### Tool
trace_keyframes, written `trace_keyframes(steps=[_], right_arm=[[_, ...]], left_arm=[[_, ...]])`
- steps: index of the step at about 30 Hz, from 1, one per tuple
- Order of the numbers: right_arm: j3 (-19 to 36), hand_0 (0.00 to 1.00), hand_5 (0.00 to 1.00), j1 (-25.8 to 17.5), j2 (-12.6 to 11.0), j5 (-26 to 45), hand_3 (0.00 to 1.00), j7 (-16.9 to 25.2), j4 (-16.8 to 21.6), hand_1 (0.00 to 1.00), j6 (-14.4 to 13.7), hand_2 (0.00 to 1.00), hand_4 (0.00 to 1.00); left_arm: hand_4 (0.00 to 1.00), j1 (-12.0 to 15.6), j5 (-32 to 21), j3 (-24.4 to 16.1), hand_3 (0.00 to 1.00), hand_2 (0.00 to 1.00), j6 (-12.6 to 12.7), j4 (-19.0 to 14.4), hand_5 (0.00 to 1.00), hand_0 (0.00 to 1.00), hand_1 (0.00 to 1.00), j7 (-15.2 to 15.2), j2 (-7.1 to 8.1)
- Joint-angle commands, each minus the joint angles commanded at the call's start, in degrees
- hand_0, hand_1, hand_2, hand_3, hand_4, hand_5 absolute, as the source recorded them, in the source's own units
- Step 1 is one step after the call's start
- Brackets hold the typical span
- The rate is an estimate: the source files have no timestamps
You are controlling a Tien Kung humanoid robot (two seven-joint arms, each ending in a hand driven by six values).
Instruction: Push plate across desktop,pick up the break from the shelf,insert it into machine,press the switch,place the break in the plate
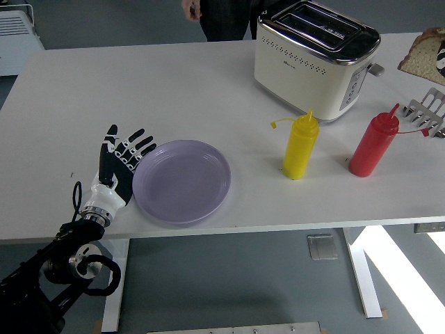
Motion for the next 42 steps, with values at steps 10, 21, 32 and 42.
trace_keyframes(steps=[10,21,32,42], right_arm=[[-0.7,0.563,0.002,0.4,-1.2,3.4,0.419,-2.4,9.4,0.560,-0.3,0.536,0.121],[-2.9,0.558,0.002,2.4,-2.5,6.5,0.415,-3.2,14.5,0.559,-0.3,0.535,0.117],[-8.4,0.557,0.002,9.0,-4.5,9.9,0.412,-4.8,17.0,0.557,0.7,0.535,0.110],[-14.1,0.546,0.002,17.2,-2.9,18.3,0.410,-8.5,13.1,0.552,-1.2,0.535,0.111]], left_arm=[[0.749,-0.4,0.1,0.7,0.755,0.715,-0.3,-0.1,0.992,0.832,0.775,1.1,0.12],[0.744,-0.7,-0.1,-0.8,0.755,0.716,0.9,0.3,0.987,0.831,0.775,-0.6,0.00],[0.745,2.9,1.9,-10.2,0.753,0.714,2.0,-4.0,0.985,0.831,0.774,-1.2,1.82],[0.741,9.0,3.9,-21.1,0.755,0.714,2.3,-9.4,0.973,0.836,0.774,-1.0,3.45]])
